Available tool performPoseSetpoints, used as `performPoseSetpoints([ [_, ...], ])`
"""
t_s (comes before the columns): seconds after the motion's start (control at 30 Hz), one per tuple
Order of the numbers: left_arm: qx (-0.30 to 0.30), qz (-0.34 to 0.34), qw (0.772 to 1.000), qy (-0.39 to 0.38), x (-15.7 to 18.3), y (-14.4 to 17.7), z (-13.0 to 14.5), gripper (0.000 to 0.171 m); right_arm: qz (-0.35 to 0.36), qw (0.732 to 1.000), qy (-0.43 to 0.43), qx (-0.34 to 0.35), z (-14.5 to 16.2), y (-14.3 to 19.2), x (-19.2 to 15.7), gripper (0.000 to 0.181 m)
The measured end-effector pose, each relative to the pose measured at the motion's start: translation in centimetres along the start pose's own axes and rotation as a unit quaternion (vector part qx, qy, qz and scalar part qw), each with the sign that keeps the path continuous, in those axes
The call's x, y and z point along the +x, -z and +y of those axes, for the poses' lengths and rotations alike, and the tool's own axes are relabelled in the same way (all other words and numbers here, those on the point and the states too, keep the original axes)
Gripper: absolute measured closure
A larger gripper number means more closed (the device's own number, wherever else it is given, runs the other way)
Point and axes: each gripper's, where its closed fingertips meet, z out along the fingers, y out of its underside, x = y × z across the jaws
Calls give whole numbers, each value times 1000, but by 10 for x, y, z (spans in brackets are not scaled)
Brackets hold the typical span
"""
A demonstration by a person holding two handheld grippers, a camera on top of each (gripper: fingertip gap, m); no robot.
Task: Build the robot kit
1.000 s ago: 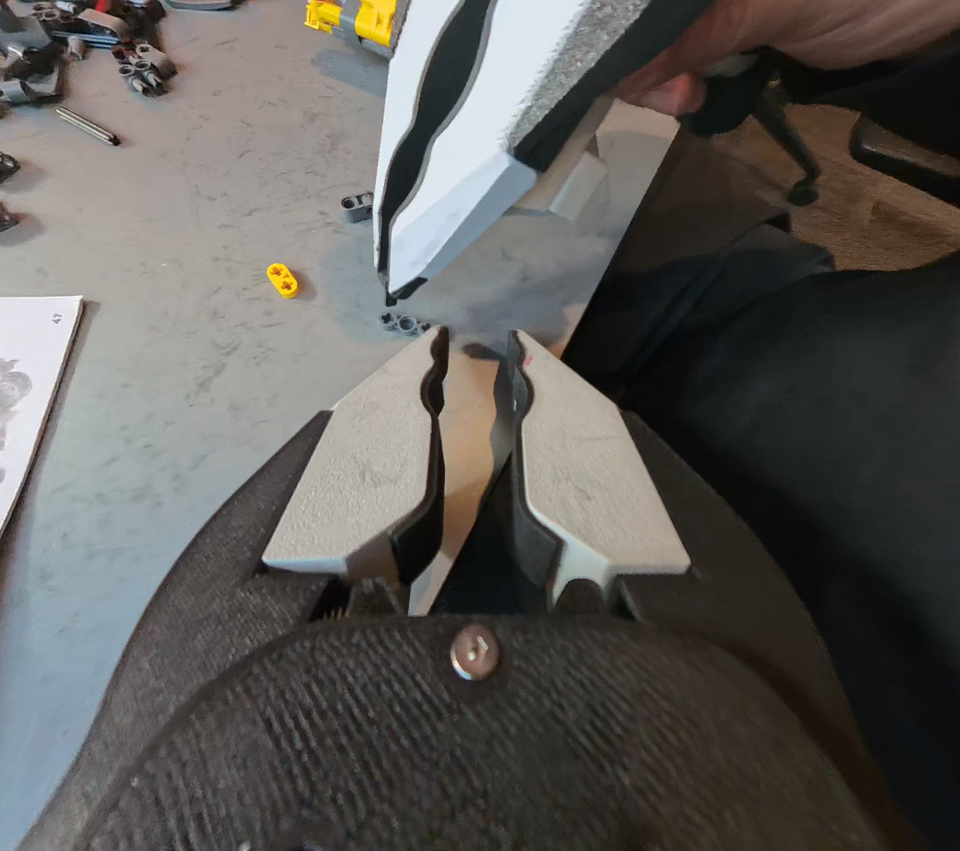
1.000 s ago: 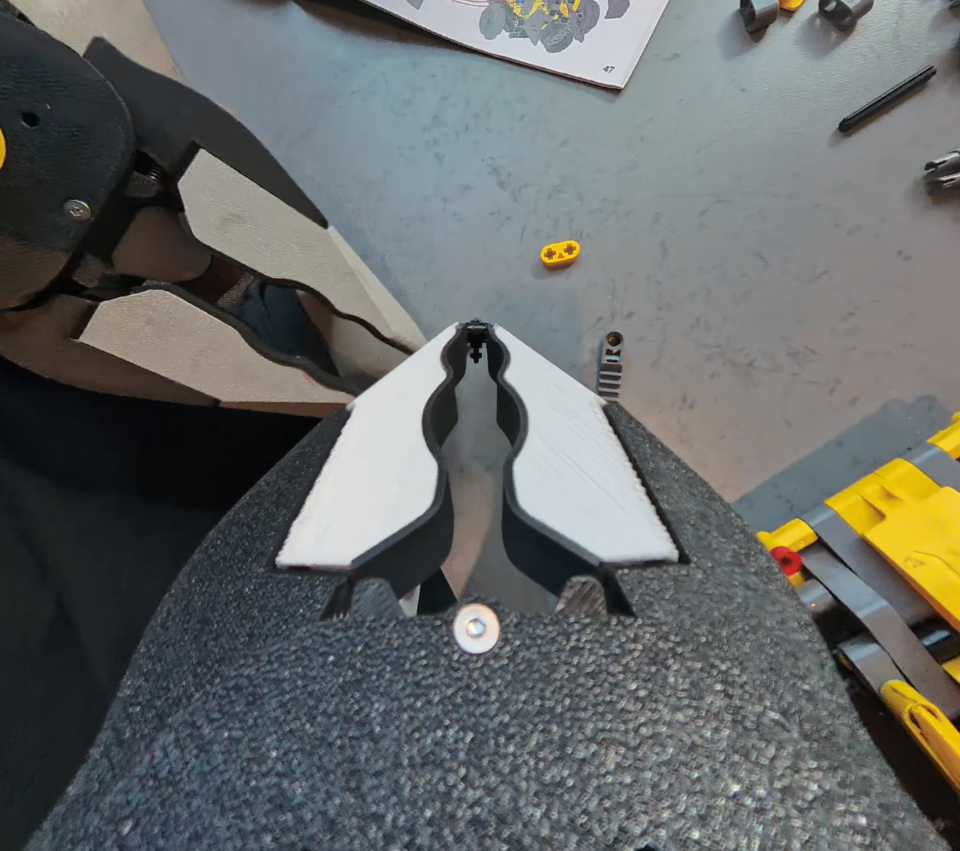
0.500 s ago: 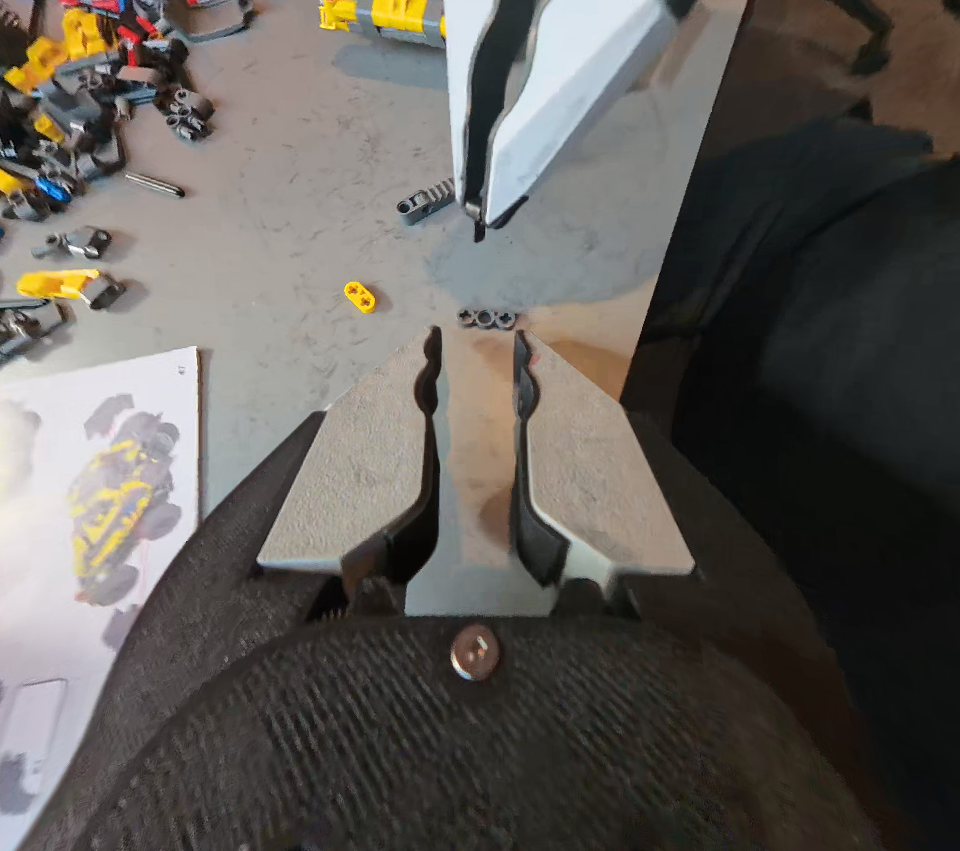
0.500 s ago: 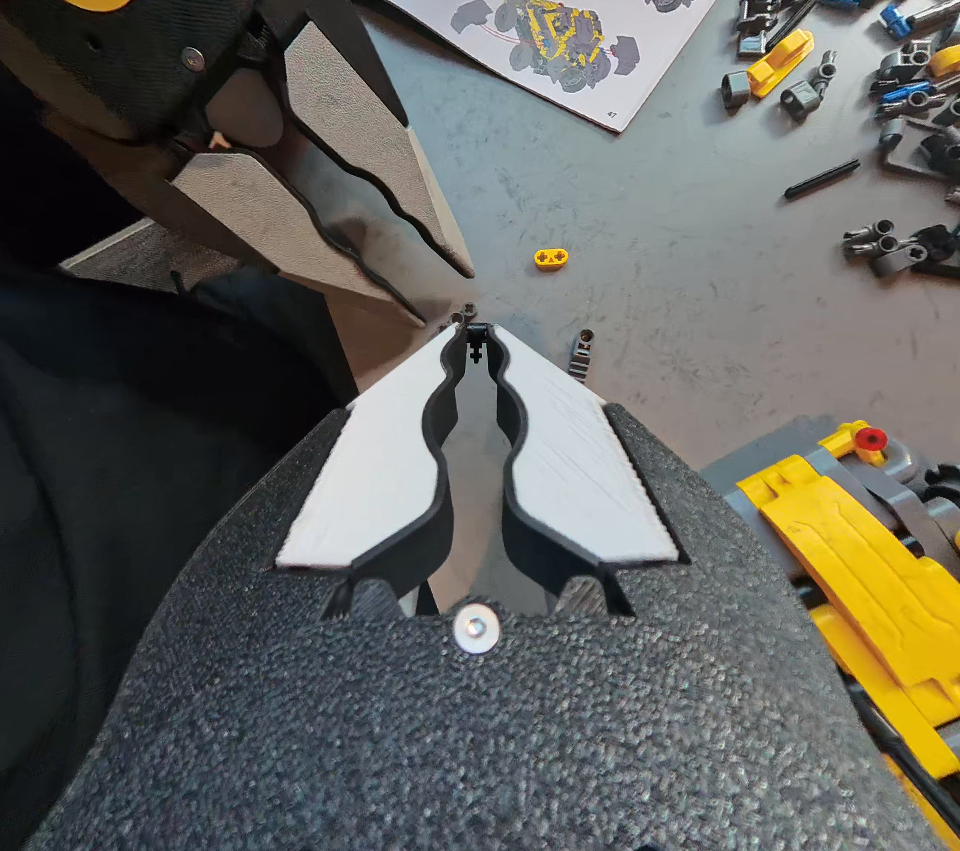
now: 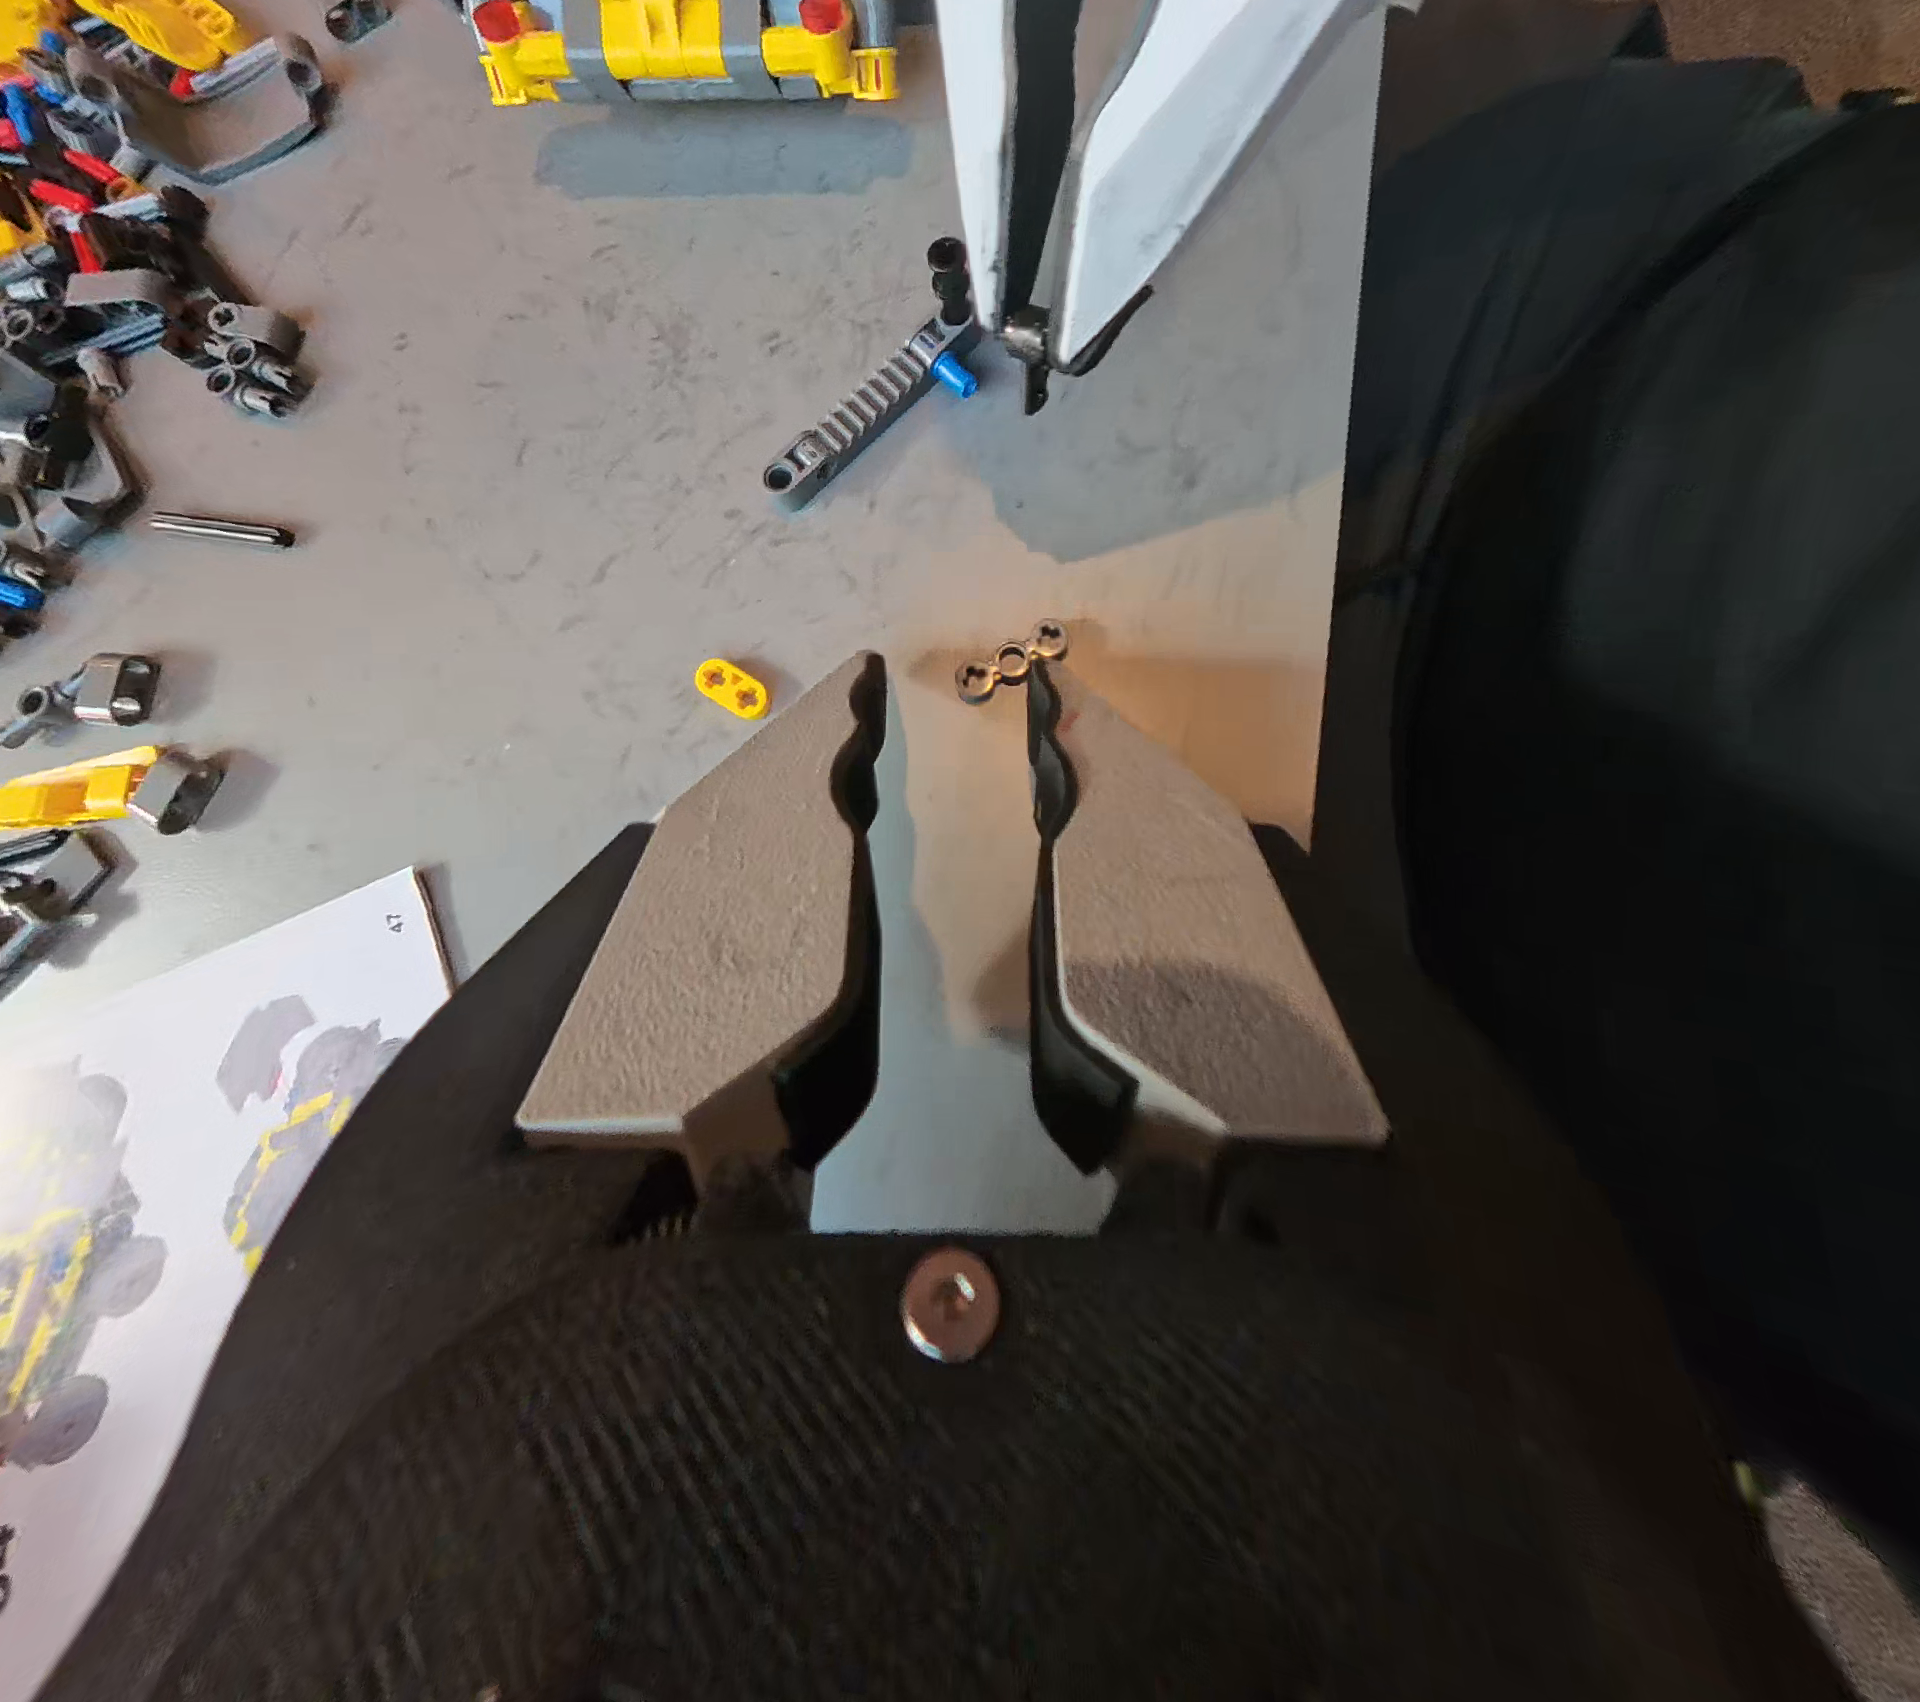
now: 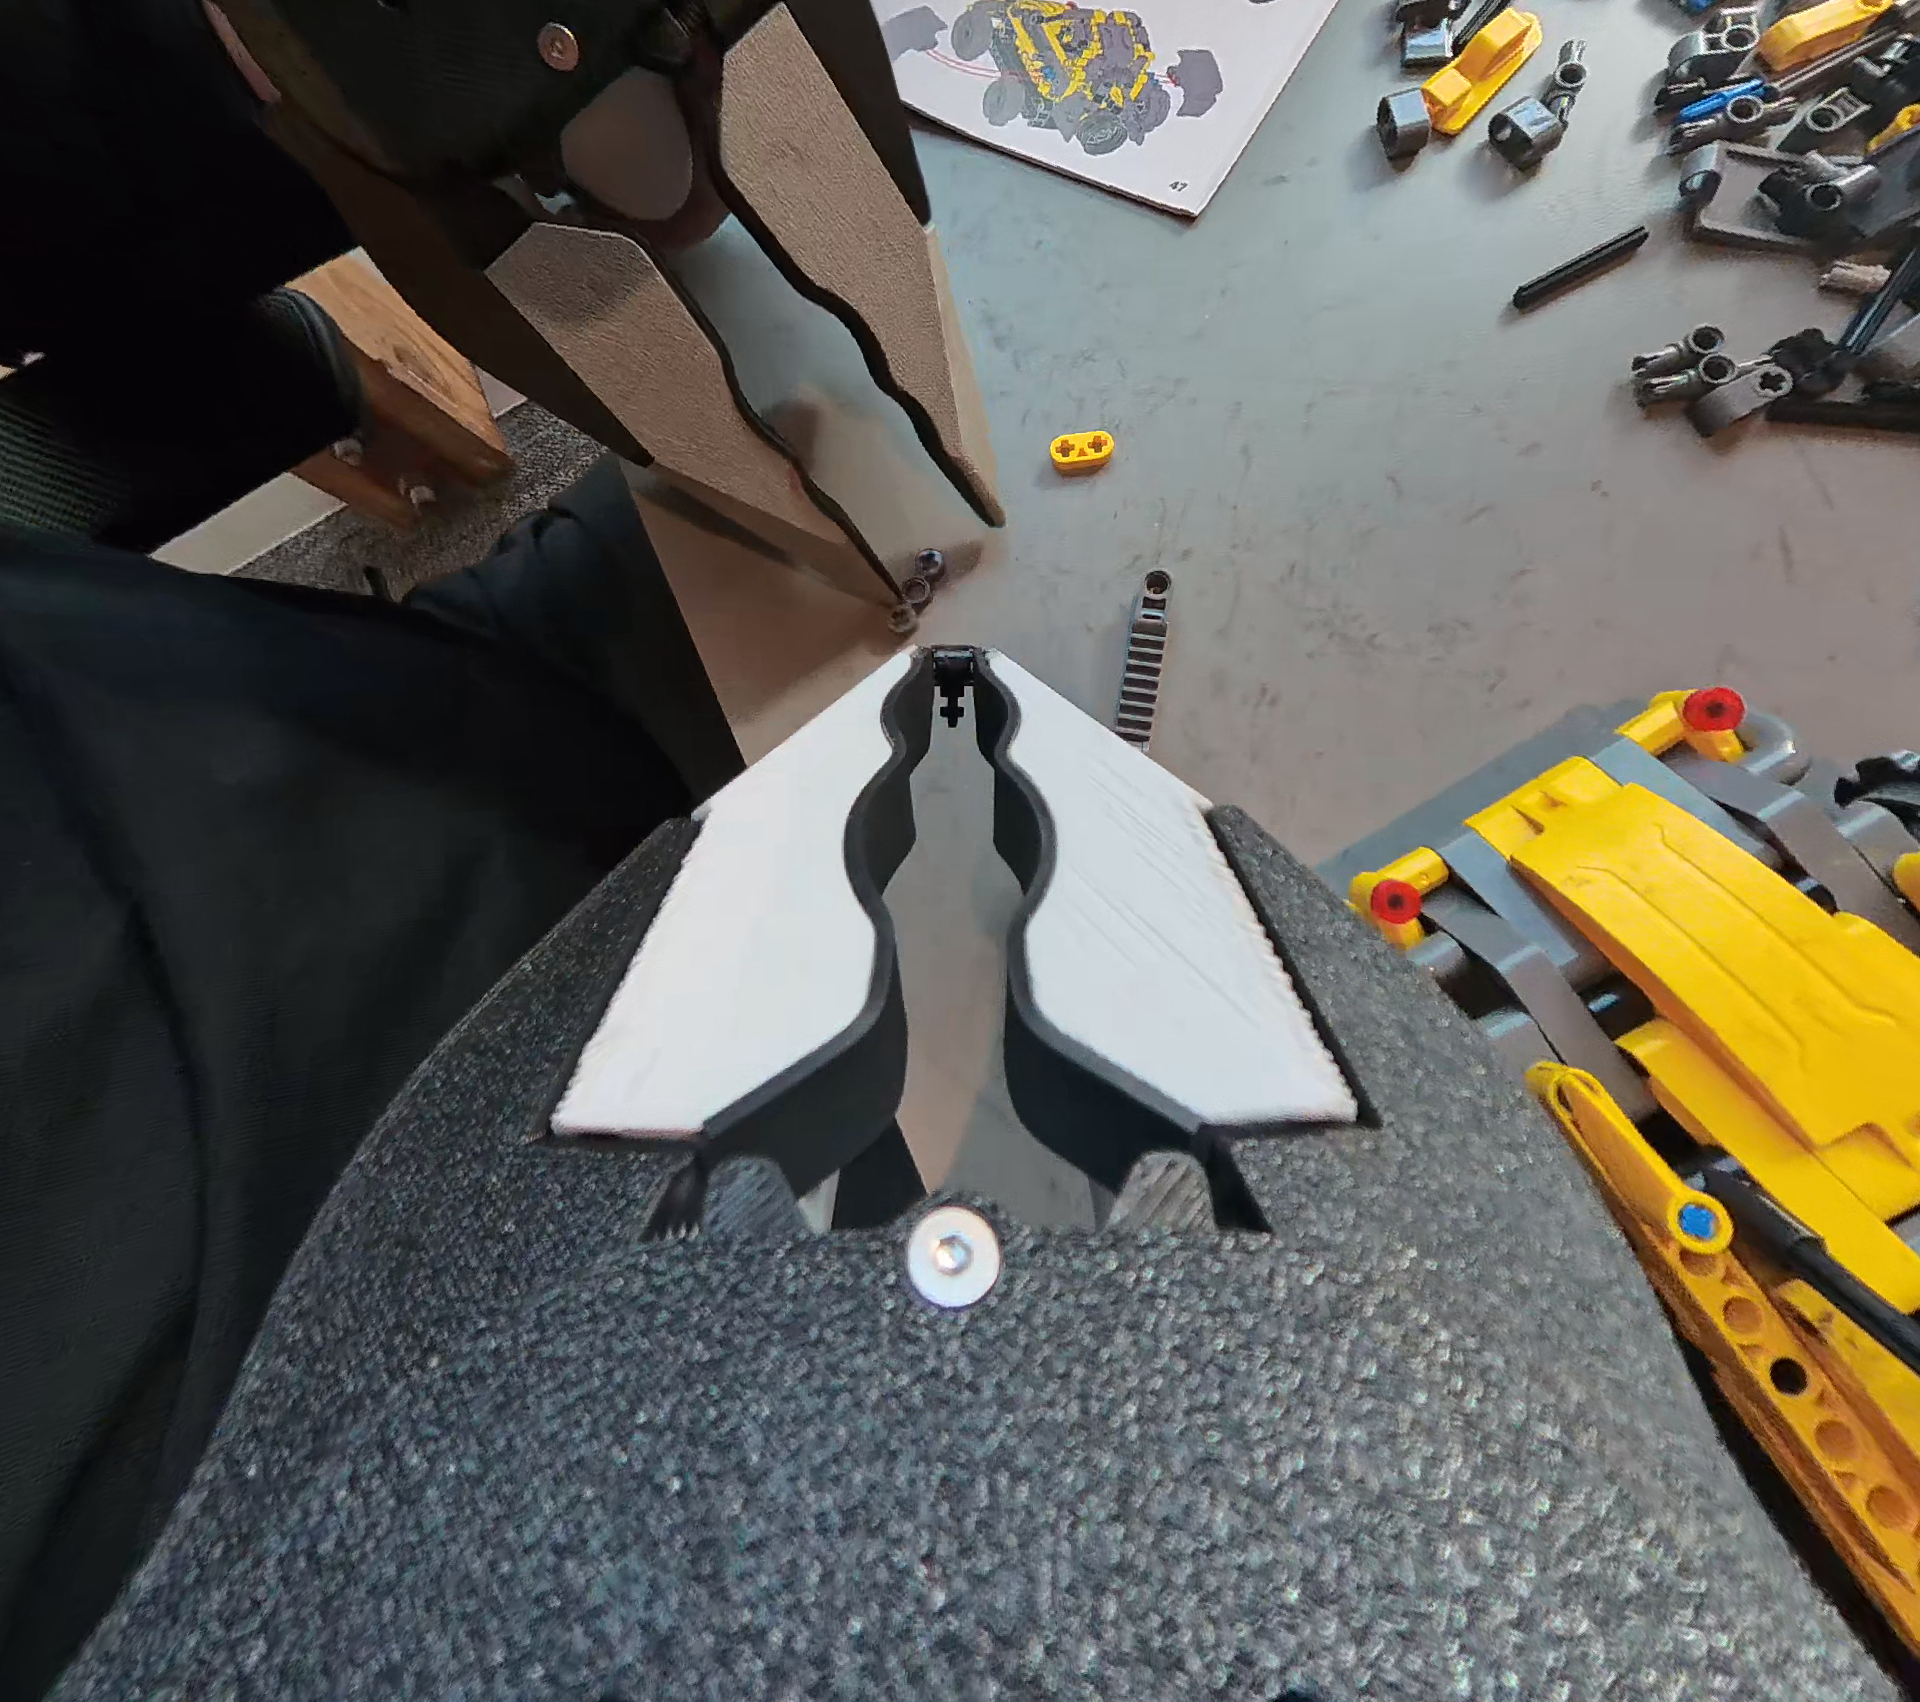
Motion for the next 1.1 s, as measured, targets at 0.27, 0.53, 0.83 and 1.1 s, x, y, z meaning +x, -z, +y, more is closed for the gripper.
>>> performPoseSetpoints([
  [0.27,17,-66,994,84,10,-6,-8,153,-4,1000,4,16,0,4,0,174],
  [0.53,74,-31,996,25,26,11,-30,152,-51,991,112,57,-13,11,-25,174],
  [0.83,138,-60,987,-54,39,18,-53,171,-72,971,212,83,-19,17,-47,174],
  [1.1,168,-62,983,-40,44,26,-57,169,-72,965,240,78,-14,17,-49,174],
])
